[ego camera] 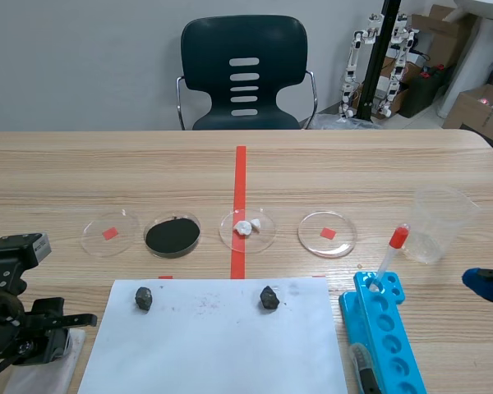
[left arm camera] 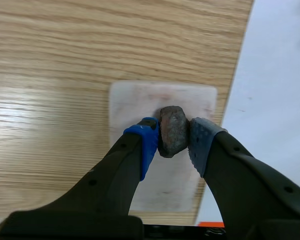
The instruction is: Rub the mineral on the streak plate
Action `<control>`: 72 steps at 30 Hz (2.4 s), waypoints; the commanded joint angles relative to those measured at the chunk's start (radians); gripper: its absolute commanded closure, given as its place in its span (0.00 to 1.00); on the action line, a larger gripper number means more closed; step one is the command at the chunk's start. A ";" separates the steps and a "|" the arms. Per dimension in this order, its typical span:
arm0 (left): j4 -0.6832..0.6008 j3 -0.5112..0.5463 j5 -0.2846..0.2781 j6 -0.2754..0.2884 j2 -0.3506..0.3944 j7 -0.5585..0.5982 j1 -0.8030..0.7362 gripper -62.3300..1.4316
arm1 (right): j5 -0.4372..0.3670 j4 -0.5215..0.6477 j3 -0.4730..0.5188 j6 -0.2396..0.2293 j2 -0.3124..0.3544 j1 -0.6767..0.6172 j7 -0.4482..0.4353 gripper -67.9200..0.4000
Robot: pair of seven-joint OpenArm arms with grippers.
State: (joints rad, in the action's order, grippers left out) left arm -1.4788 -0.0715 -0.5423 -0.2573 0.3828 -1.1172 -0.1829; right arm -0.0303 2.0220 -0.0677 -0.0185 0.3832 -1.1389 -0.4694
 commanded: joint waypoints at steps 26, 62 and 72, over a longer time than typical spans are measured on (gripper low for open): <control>-0.014 -0.001 0.169 0.005 -0.003 -0.024 0.003 0.87 | -0.006 0.024 0.001 0.003 0.010 0.009 -0.014 0.00; -0.014 -0.001 0.072 -0.018 -0.006 -0.020 0.003 0.87 | -0.006 0.024 0.001 0.003 0.010 0.009 -0.014 0.00; -0.014 -0.001 -0.075 0.017 -0.006 0.010 0.003 0.87 | -0.006 0.024 0.001 0.003 0.010 0.009 -0.014 0.00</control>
State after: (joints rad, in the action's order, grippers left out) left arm -1.4792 -0.0746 -0.6216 -0.2356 0.3714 -1.1156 -0.1829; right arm -0.0303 2.0220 -0.0677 -0.0185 0.3832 -1.1389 -0.4698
